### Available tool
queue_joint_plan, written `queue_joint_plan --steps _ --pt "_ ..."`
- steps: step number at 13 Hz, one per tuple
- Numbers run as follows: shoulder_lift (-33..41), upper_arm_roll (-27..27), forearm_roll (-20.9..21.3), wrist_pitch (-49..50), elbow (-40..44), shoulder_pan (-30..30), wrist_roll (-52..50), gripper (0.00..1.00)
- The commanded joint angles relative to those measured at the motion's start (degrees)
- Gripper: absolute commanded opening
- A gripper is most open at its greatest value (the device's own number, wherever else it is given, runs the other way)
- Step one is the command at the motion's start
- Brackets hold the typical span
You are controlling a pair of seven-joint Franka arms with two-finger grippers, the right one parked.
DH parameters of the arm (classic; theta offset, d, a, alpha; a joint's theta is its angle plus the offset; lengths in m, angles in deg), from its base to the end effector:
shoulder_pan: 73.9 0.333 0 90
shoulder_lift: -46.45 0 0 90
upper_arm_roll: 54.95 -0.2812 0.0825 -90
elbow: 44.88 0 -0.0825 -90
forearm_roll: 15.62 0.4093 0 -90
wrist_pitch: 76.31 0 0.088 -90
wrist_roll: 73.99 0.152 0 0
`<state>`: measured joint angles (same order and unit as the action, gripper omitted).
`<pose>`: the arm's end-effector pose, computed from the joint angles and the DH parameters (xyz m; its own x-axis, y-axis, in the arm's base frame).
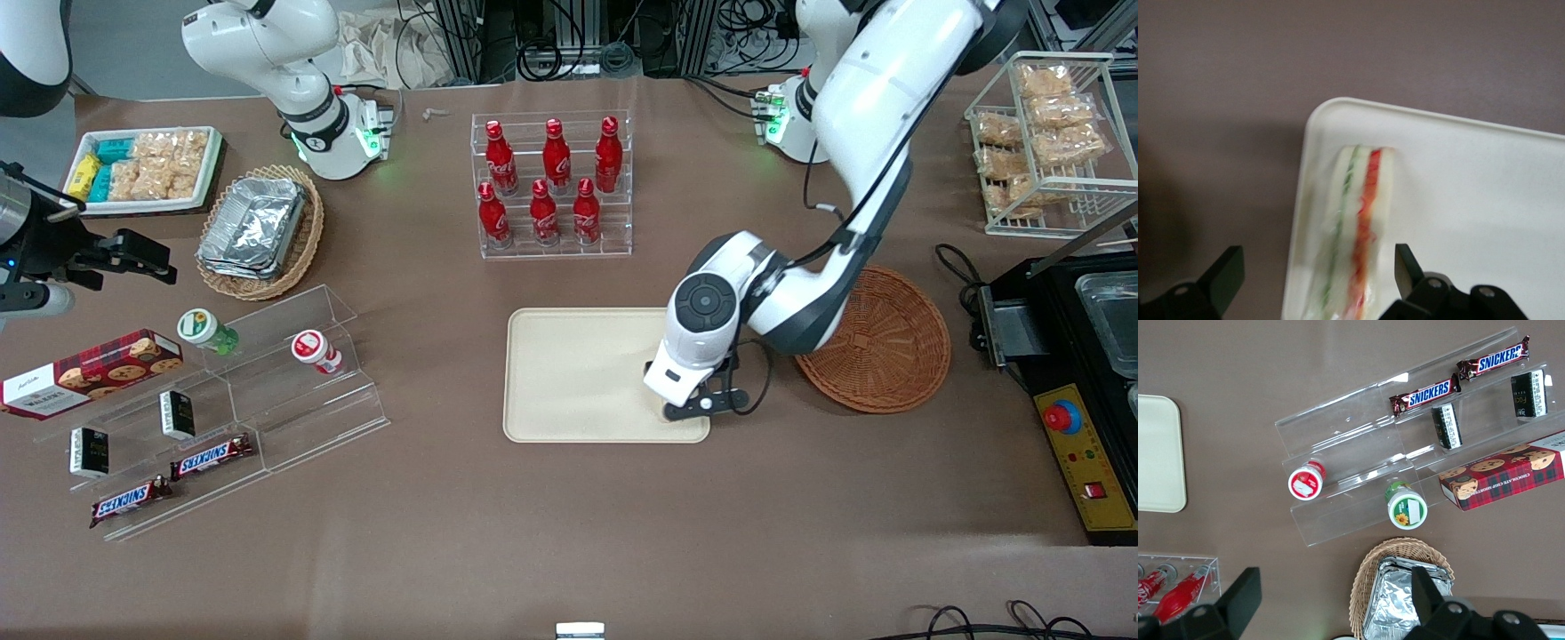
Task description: Place sandwich from basket to tray
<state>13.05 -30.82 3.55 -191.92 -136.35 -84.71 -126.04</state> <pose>0.5823 -0.3458 0.2196 0.9821 0.1872 -0.0193 0.1837 -0.9759 -0.1178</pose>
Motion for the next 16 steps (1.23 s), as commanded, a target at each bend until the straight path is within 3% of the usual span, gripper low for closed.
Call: queue_joint_plan --steps 1,5,7,13,14,16 --pt "9.64 -4.07 -7.10 10.64 1.55 -0.08 3.07 1.00" --pt "26.77 -14.43 -17.92 13.73 -6.07 -0.08 15.88 1.00" --pt "33.37 -20.15 -18.29 13.30 -10.91 0.01 23.27 1.00" --pt "34.02 -32.03 -19.08 13.39 -10.85 1.40 51.31 1.00" --pt "32.97 -29.69 -22.04 13.91 -9.19 6.89 52.30 1.00" --pt "31.13 -27.47 -23.22 13.74 -6.63 8.18 51.96 1.00"
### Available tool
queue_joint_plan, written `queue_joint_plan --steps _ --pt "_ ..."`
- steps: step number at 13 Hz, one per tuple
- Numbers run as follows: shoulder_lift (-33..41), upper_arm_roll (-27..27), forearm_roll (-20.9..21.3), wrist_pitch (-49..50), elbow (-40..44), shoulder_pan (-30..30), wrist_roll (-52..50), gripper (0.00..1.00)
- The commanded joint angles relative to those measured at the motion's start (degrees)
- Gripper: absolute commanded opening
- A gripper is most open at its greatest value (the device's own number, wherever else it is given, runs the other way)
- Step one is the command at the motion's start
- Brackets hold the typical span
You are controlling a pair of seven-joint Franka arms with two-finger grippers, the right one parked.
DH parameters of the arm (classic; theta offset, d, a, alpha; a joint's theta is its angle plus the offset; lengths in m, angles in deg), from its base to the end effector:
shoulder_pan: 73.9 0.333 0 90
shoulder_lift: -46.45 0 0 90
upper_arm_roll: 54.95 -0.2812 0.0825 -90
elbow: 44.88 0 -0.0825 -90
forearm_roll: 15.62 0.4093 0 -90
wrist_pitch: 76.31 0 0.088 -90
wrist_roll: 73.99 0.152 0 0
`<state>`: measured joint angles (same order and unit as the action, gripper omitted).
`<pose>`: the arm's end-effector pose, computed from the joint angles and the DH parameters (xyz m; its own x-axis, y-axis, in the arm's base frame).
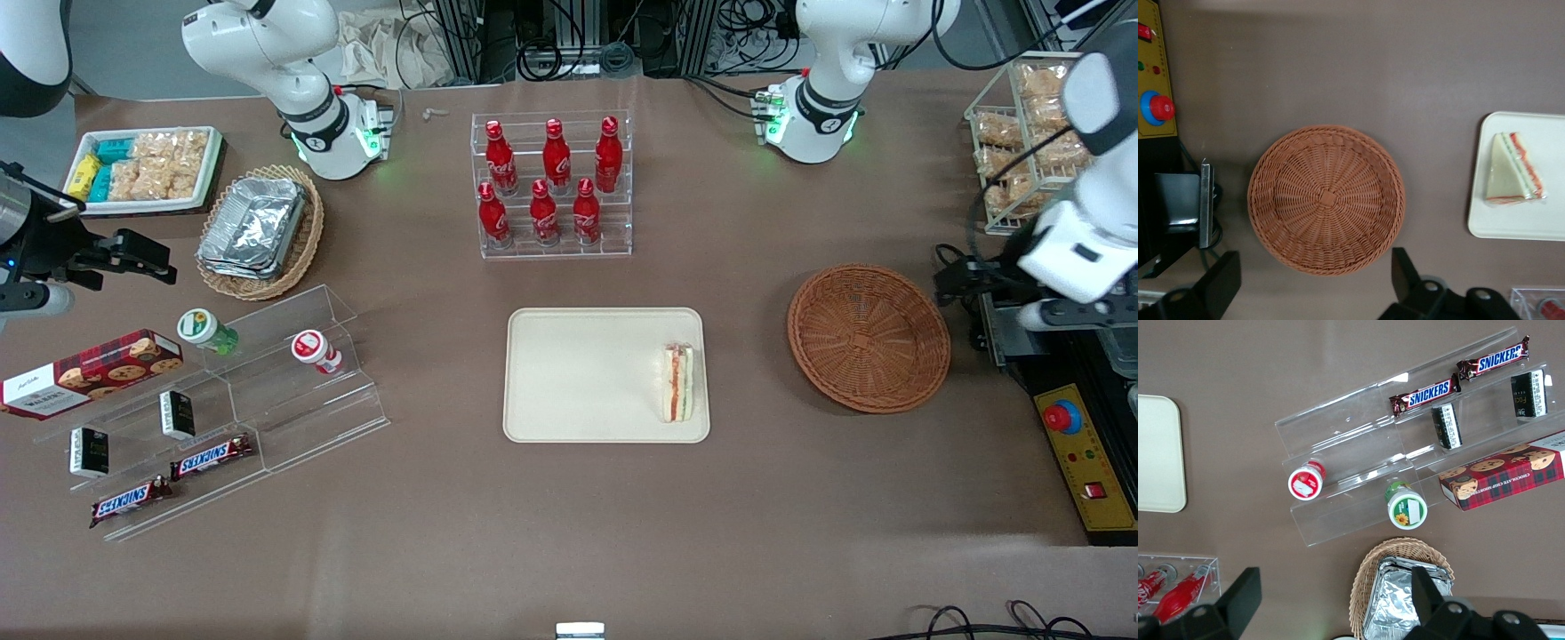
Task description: Place sandwich from basket to tray
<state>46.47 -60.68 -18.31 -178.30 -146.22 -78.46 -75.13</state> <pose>0.5897 0.0059 0.4640 0.9987 0.0500 0.0105 0.0495 -0.9977 0.0463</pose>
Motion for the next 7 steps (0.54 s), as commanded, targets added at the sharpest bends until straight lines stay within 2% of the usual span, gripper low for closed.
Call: queue_joint_plan --steps 1,2,3,7 --pt "-2.30 2.31 -1.18 0.38 3.59 2.10 1.58 1.00" --pt "-2.56 2.31 0.30 0.30 3.42 2.10 2.97 1.00" --pt "-2.74 2.48 3.80 -0.05 3.51 2.01 5.60 1.00" --pt "-7.30 5.11 5.15 1.79 9.65 1.66 6.68 1.00"
